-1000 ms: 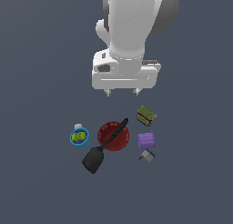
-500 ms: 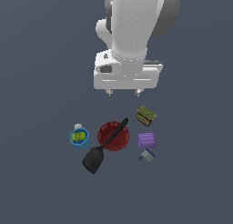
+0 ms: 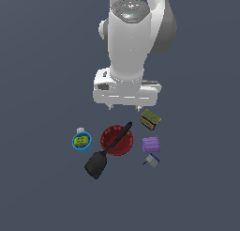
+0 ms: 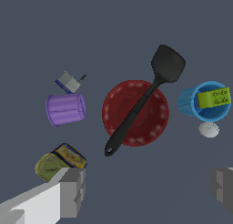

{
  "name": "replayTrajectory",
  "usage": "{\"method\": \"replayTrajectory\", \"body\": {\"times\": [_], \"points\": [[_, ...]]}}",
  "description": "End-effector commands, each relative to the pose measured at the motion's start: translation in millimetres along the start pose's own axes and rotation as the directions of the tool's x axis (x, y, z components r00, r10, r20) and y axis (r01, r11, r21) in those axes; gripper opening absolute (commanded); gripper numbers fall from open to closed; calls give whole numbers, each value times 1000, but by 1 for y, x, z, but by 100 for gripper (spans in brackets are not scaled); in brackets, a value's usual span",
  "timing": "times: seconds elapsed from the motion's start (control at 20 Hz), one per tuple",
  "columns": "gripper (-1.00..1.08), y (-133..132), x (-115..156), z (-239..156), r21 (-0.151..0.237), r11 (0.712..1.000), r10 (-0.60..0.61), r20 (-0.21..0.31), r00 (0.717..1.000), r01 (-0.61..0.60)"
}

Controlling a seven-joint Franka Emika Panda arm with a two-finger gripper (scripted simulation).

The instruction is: Pick up a designated object from a clutter of objects.

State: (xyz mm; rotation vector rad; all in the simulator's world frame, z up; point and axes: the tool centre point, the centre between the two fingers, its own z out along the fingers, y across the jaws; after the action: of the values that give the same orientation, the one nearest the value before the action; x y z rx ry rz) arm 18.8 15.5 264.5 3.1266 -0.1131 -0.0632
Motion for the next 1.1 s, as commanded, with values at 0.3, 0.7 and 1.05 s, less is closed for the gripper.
{"method": "replayTrajectory", "body": {"times": [0.3, 0.7, 1.05], "points": [[100, 22, 33, 74, 23, 970, 240, -12, 971, -240], [100, 44, 49, 135, 30, 907, 421, -23, 907, -420], [100, 54, 53, 158, 31, 875, 484, -28, 875, -483]]}}
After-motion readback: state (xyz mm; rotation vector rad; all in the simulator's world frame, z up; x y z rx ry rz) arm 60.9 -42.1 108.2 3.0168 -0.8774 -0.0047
